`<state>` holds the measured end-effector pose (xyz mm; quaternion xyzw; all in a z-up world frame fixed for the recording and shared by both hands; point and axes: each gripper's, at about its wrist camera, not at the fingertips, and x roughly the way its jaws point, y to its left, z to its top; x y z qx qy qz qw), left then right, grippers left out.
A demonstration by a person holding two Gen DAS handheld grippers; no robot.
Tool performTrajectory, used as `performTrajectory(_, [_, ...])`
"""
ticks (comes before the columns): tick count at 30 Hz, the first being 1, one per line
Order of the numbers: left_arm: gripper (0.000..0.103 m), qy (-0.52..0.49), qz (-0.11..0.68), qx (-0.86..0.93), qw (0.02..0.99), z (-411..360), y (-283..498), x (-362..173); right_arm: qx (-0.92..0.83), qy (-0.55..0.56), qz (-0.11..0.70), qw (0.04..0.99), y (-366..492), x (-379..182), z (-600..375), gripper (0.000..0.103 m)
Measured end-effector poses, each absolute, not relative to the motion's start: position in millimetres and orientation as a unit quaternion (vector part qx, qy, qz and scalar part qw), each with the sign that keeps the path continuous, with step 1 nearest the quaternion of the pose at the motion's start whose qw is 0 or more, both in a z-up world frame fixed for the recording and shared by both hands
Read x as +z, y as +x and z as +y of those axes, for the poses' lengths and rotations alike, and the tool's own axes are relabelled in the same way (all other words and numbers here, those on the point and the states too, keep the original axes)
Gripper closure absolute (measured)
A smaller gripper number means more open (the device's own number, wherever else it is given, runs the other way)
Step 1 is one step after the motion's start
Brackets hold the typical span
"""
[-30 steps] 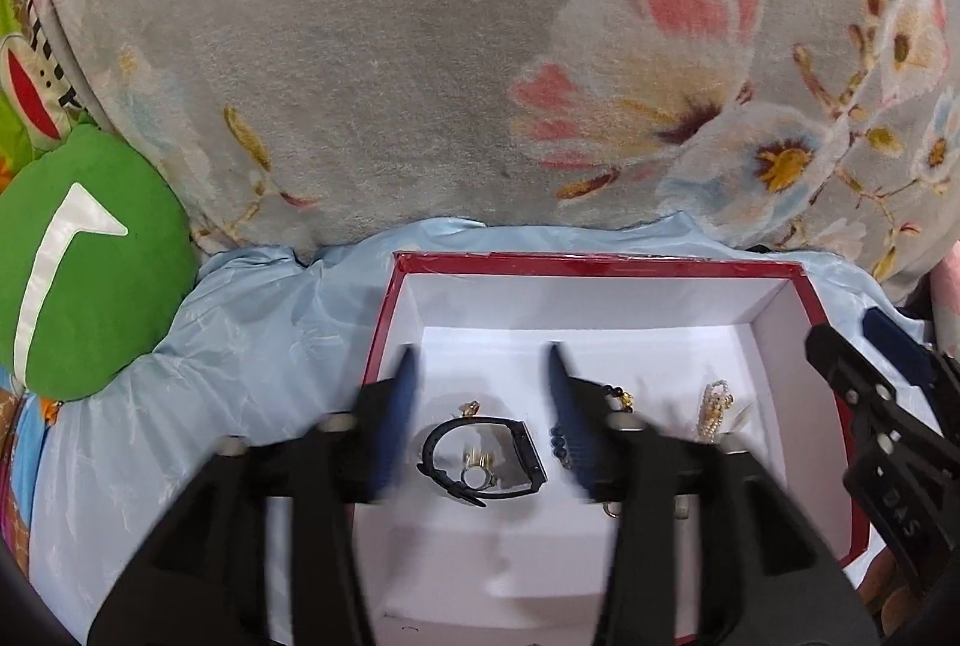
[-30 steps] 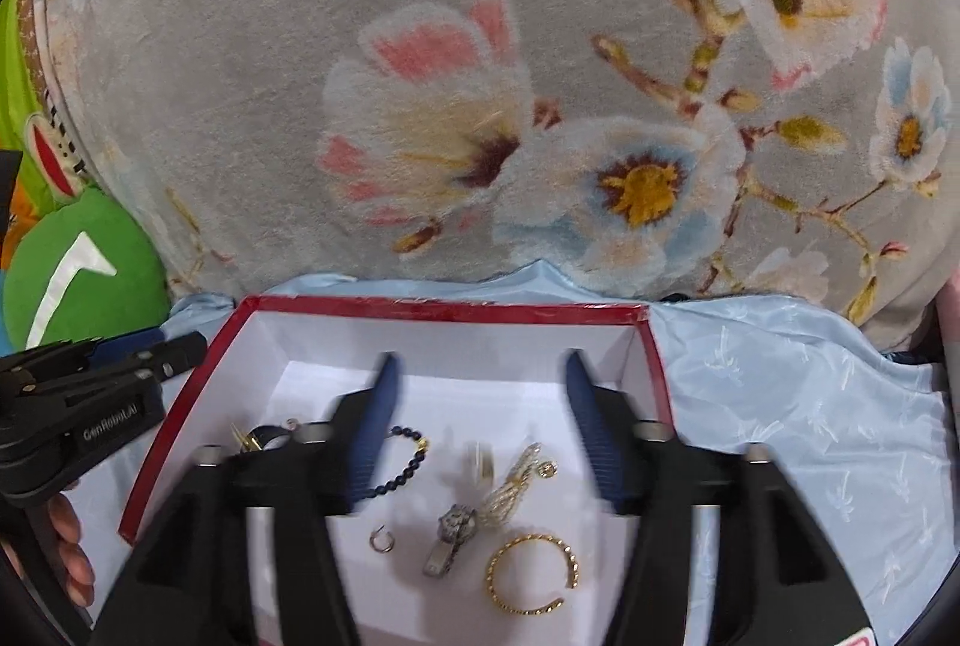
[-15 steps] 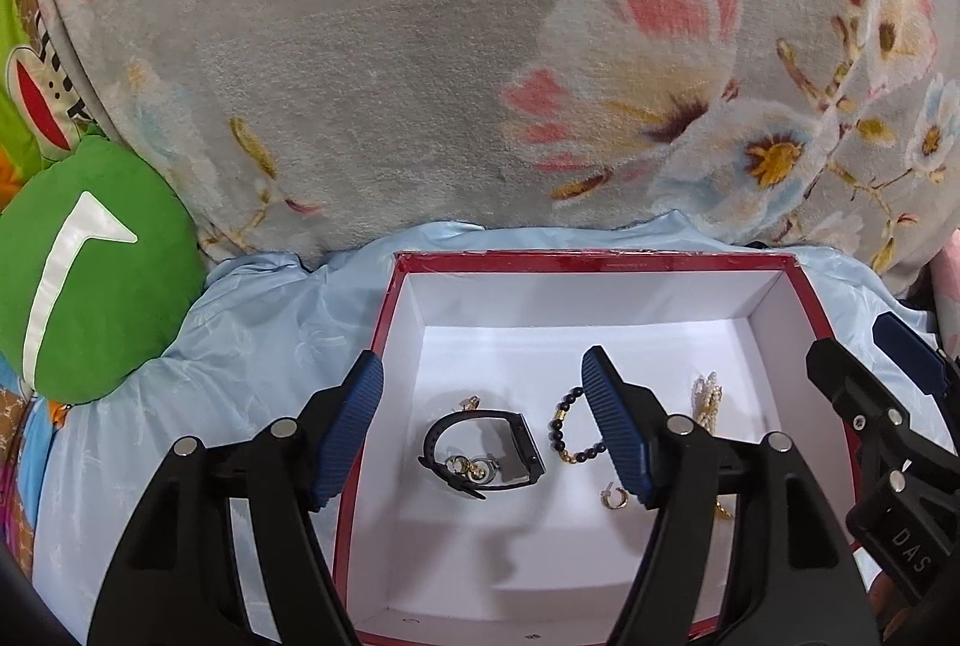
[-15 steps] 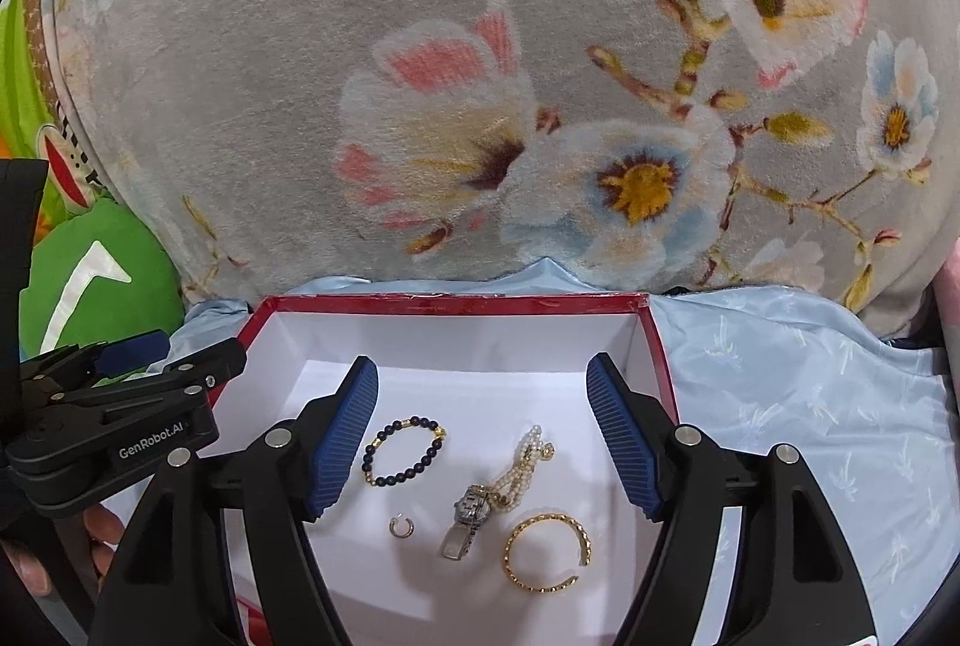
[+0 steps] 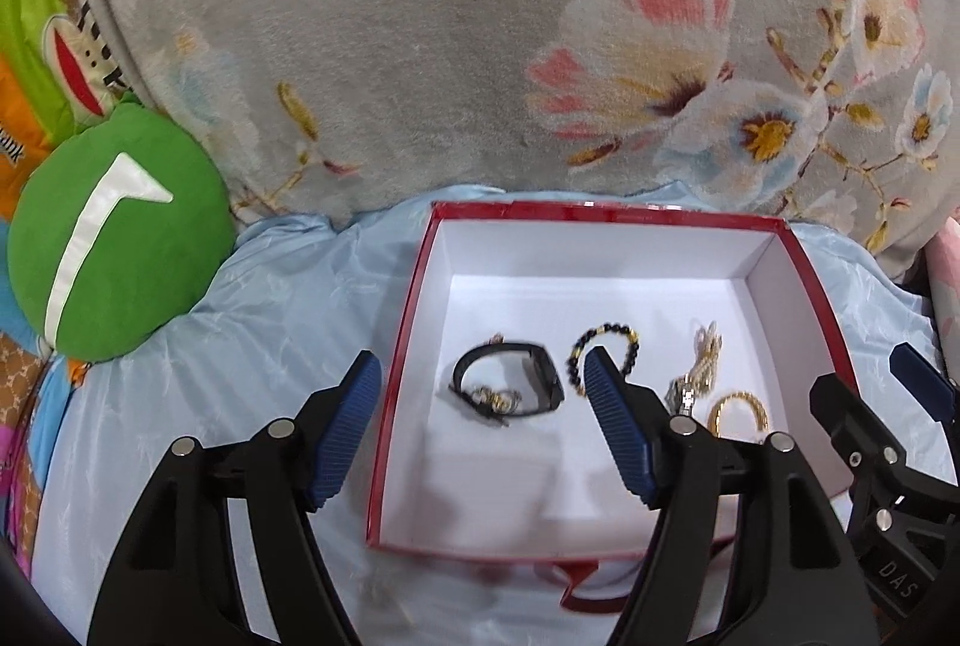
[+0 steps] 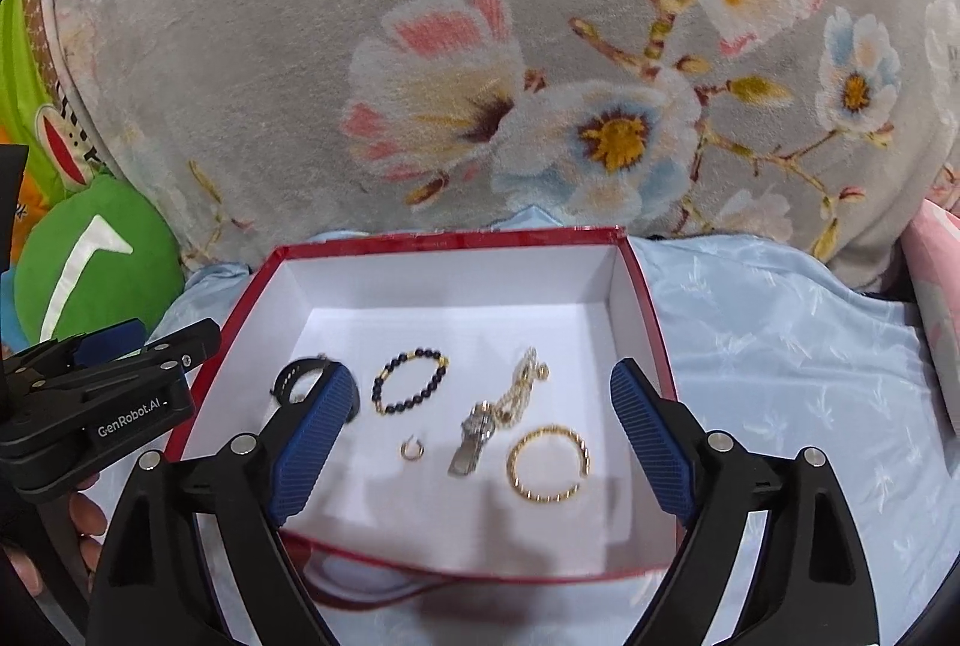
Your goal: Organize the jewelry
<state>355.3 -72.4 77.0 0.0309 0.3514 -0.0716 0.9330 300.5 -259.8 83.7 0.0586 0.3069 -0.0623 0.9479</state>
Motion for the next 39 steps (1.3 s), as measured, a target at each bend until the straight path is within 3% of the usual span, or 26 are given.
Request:
performTrajectory(7, [0.026, 0.027, 0.365, -0.060, 0.929, -58, 313, 62, -0.069, 0.055, 0.331, 0.940, 261, 68, -243, 0.015])
performTrajectory(39, [0.025, 0.051, 0.399, -0.041, 0.914, -57, 244, 31, -0.078, 0.079, 0.368, 0.923, 193, 36, -234, 0.013])
